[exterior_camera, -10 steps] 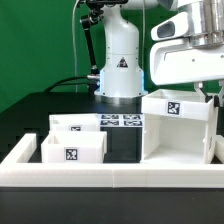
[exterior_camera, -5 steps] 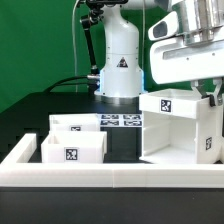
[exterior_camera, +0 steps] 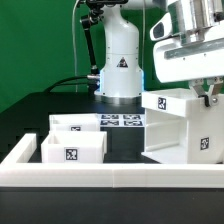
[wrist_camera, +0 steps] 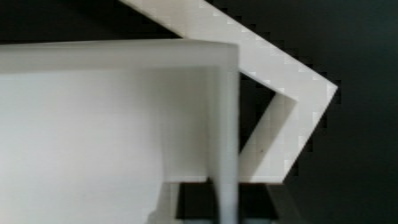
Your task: Assemble drawer
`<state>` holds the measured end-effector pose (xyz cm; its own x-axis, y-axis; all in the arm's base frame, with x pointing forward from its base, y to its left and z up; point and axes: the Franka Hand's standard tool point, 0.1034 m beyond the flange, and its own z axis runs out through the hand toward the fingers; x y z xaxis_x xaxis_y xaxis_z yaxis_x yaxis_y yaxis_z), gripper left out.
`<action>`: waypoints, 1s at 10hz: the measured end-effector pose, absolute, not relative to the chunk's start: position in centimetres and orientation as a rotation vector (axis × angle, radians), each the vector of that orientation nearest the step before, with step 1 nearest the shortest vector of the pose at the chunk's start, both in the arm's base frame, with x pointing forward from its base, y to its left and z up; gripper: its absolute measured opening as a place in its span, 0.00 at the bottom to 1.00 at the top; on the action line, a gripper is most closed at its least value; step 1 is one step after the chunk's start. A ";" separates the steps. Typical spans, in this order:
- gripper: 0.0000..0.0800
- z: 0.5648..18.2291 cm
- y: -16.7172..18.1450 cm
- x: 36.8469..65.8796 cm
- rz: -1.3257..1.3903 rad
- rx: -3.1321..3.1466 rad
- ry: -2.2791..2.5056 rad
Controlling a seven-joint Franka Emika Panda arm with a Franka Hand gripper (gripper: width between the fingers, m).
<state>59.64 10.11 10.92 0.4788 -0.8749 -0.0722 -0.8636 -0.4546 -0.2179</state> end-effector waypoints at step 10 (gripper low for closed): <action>0.06 10.6 9.8 63.5 0.045 -2.126 1.925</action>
Offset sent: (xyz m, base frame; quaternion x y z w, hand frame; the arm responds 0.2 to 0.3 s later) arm 0.0288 -0.0022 -0.0056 -0.0169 0.0085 0.2007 0.9795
